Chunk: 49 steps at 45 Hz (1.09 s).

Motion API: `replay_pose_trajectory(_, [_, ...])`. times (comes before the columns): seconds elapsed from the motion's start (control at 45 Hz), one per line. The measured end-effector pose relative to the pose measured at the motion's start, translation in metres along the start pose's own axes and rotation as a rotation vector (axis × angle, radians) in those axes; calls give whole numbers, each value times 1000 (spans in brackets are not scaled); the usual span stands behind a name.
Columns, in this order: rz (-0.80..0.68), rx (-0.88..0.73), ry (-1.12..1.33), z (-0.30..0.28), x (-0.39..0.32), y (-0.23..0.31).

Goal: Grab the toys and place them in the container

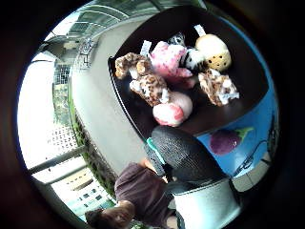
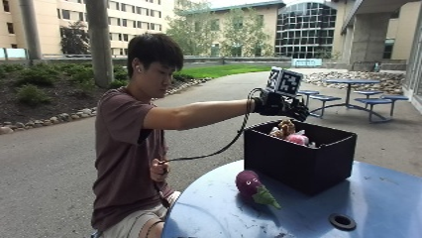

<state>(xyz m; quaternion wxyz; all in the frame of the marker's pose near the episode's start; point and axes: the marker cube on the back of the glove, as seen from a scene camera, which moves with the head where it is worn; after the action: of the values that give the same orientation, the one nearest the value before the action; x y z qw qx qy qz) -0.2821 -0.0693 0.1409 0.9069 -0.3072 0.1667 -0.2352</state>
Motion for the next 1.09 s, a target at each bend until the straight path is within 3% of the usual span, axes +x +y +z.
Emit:
replay_pose_trajectory(0.267, [101, -35, 57, 9, 77, 64])
replay_pose_trajectory(0.422, [88, -22, 77, 32, 106, 105])
replay_pose_trajectory(0.6, [23, -109, 10, 106, 109, 120])
replay_pose_trajectory(0.8, [-37, -243, 40, 226, 97, 96])
replay_pose_trajectory(0.911, [-57, -36, 63, 253, 93, 73])
replay_pose_trajectory(1.089, [-79, 164, 7, 256, 75, 47])
